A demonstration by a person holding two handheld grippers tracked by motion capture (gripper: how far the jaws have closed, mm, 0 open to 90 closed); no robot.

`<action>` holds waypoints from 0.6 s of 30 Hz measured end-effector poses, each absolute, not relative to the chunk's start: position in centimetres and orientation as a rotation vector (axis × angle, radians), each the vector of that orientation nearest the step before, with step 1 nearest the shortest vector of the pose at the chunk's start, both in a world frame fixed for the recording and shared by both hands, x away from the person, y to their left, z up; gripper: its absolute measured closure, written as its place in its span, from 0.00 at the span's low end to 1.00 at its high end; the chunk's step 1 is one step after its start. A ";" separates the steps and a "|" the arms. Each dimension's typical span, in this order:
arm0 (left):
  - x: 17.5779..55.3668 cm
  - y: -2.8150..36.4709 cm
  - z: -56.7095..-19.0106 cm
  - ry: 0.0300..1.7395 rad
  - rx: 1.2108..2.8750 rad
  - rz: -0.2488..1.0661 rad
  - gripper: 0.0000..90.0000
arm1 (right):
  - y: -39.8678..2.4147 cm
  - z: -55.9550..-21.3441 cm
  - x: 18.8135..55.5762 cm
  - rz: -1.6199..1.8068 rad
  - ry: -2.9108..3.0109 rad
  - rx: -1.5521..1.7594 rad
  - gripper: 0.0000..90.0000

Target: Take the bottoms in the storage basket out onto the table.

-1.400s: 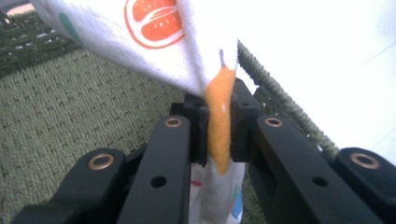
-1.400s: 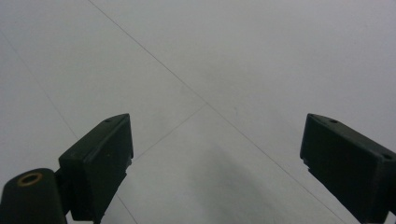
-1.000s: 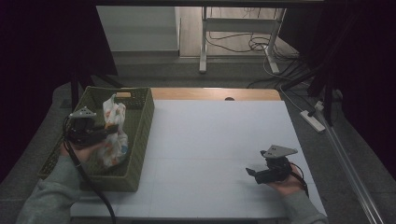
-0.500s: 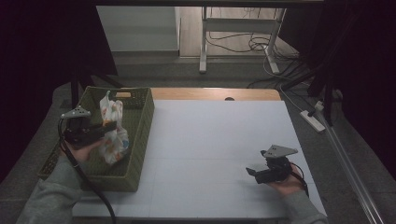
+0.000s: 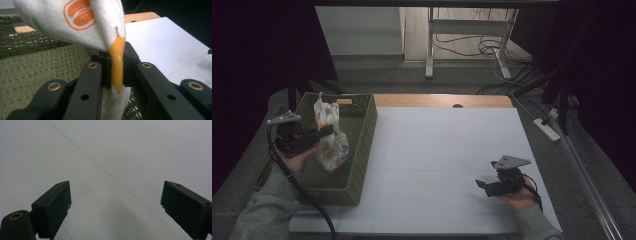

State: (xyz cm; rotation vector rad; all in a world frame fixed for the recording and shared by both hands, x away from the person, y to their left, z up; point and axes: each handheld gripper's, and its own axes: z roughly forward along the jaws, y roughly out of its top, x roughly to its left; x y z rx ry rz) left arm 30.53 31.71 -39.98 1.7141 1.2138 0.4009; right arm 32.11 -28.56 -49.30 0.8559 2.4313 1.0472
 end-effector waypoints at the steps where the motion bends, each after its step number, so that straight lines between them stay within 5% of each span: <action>1: 30.5 31.7 -39.9 1.212 1.709 0.399 0.90 | -28.6 -49.3 32.1 1.047 2.432 0.856 0.11; 18: 30.2 32.0 -39.1 1.194 1.608 0.372 0.89 | -28.6 -49.3 32.1 1.041 2.433 0.853 0.11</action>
